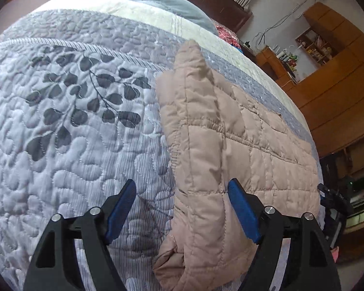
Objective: Fold large clothes
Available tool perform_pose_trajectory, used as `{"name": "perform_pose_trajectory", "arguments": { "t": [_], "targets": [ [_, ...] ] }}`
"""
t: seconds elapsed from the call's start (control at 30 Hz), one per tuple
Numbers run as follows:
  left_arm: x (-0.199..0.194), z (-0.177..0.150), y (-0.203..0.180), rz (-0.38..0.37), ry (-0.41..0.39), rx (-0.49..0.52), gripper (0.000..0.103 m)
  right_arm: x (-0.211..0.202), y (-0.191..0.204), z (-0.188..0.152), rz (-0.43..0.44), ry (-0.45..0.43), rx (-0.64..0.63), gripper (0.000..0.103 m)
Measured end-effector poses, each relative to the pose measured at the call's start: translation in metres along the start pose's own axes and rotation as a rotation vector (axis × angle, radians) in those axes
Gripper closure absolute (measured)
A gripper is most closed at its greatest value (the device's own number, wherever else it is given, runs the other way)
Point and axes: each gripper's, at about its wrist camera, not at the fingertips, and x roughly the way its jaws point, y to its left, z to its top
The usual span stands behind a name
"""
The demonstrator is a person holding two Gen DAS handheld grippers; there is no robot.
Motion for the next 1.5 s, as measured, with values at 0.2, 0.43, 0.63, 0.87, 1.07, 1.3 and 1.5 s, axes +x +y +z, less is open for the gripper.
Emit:
{"name": "perform_pose_trajectory", "arguments": {
  "t": [0.2,0.43,0.63,0.87,1.07,1.3,1.5],
  "targets": [
    [0.031,0.01,-0.009,-0.031,0.015,0.024,0.014,0.023,-0.01,0.008,0.06,0.026,0.031,0.019],
    [0.056,0.016,-0.048,-0.061,0.053,0.071,0.033,0.03,0.0,0.01,0.116,0.034,0.004,0.063],
    [0.035,0.016,-0.053,-0.151,0.012,0.023,0.083,0.001,0.017,0.001,0.159,-0.01,-0.028,0.085],
    [-0.034,-0.013,-0.079,-0.135,-0.085,0.112,0.088,-0.065,0.072,-0.031,0.199,-0.066,-0.186,0.086],
    [-0.105,-0.06,-0.075,-0.122,-0.129,0.137,0.088,-0.107,0.098,-0.082,0.249,-0.049,-0.272,0.086],
    [-0.131,-0.123,-0.045,-0.038,-0.109,0.169,0.085,-0.105,0.109,-0.142,0.246,0.008,-0.315,0.086],
    [-0.09,-0.152,-0.013,0.085,-0.054,0.152,0.064,-0.07,0.079,-0.168,0.182,0.081,-0.234,0.084]
  ]
}}
